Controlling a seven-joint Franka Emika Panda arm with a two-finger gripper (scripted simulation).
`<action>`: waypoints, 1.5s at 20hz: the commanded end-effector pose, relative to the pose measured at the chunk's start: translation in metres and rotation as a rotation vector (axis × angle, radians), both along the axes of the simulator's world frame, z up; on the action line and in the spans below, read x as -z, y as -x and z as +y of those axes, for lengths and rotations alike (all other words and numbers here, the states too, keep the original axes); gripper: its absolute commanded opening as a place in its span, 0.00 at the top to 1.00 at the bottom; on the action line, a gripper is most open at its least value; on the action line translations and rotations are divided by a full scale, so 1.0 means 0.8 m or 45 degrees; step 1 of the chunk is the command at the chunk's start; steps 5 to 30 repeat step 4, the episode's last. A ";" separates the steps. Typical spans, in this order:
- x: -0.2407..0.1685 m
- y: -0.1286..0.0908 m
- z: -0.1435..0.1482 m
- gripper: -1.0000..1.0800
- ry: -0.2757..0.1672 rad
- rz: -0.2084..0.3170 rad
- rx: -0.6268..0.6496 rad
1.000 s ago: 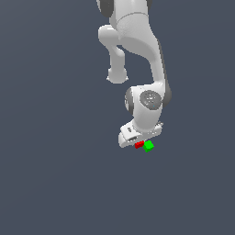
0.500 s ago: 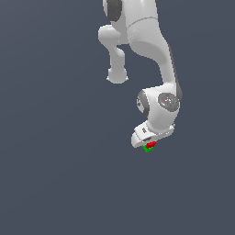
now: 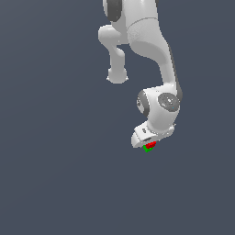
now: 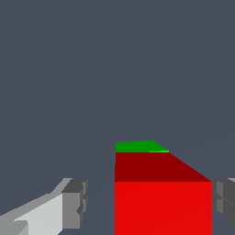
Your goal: Stack the red cube on top of the green cube.
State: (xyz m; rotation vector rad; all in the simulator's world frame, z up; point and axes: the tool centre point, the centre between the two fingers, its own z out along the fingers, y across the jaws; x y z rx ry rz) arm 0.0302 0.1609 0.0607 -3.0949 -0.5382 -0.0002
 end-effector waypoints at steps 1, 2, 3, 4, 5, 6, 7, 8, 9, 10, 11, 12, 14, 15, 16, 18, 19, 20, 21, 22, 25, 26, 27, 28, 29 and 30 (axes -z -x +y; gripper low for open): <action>0.000 0.000 0.000 0.04 0.000 0.000 0.000; 0.000 0.000 0.000 0.04 0.000 0.000 0.000; 0.000 0.000 0.000 0.04 0.000 0.000 0.000; 0.000 0.000 0.000 0.04 0.000 0.000 0.000; 0.000 0.000 0.000 0.04 0.000 0.000 0.000; 0.000 0.000 0.000 0.04 0.000 0.000 0.000; 0.000 0.000 0.000 0.04 0.000 0.000 0.000; 0.000 0.000 0.000 0.04 0.000 0.000 0.000; 0.000 0.000 0.000 0.04 0.000 0.000 0.000; 0.000 0.000 0.000 0.04 0.000 0.000 0.000; 0.000 0.000 0.000 0.04 0.000 0.000 0.000; 0.000 0.000 0.000 0.04 0.000 0.000 0.000; 0.000 0.000 0.000 0.04 0.000 0.000 0.000; 0.000 0.000 0.000 0.04 0.000 0.000 0.000; 0.000 0.000 0.000 0.04 0.000 0.000 0.000; 0.000 0.000 0.000 0.04 0.000 0.000 0.000; 0.000 0.000 0.000 0.04 0.000 0.000 0.000; 0.000 0.000 0.000 0.04 0.000 0.000 0.000; 0.000 0.000 0.000 0.04 0.000 0.000 0.000; 0.000 0.000 0.000 0.04 0.000 0.000 0.000; 0.000 0.000 0.000 0.04 0.000 0.000 0.000; 0.000 0.000 0.000 0.04 0.000 0.000 0.000; 0.000 0.000 0.000 0.04 0.000 0.000 0.000; 0.000 0.000 0.000 0.04 0.000 0.000 0.000; 0.000 0.000 0.000 0.04 0.000 0.000 0.000; 0.000 0.000 0.000 0.04 0.000 0.000 0.000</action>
